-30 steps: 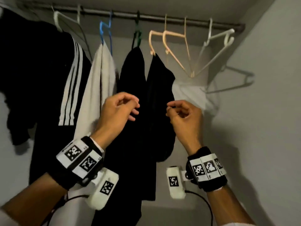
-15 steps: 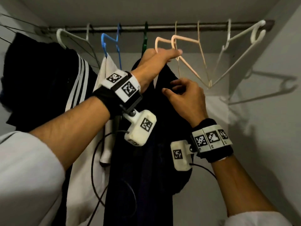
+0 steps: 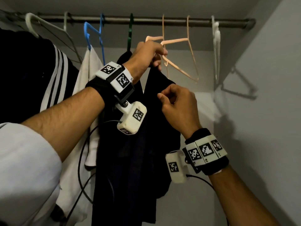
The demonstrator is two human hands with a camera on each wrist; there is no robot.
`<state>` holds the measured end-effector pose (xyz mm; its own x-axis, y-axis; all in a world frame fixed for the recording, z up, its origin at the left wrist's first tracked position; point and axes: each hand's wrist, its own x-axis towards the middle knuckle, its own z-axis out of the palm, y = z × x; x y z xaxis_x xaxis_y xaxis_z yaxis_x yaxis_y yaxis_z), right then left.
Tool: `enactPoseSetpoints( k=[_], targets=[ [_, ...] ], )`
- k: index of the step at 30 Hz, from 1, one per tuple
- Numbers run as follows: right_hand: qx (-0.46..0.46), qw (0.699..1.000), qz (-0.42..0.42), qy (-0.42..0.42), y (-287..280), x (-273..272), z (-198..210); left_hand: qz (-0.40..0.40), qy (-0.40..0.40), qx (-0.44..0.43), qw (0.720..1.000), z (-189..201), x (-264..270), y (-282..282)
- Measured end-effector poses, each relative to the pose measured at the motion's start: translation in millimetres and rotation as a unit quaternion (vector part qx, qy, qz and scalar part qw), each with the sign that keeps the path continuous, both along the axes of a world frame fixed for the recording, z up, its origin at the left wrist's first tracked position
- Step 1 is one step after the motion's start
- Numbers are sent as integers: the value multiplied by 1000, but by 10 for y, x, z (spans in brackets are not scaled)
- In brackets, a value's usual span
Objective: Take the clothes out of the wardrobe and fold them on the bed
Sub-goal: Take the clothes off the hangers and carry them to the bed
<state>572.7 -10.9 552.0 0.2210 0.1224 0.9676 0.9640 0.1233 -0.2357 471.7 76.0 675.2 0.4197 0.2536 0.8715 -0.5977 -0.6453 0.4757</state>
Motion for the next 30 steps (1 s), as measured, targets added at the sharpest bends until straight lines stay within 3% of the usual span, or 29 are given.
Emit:
enactPoseSetpoints(
  k=[7,20,30],
  targets=[
    [-16,1000,3,-22,-72,-205,-251,16,-30,-30,999,51,8,28],
    [-57,993,98,-27,-324,-325,-1002,-61,-24,-103,993,-54,67,-11],
    [-111,985,114,-70,-509,-404,-1049,-72,-21,-116,990,-74,19,-38]
  ],
)
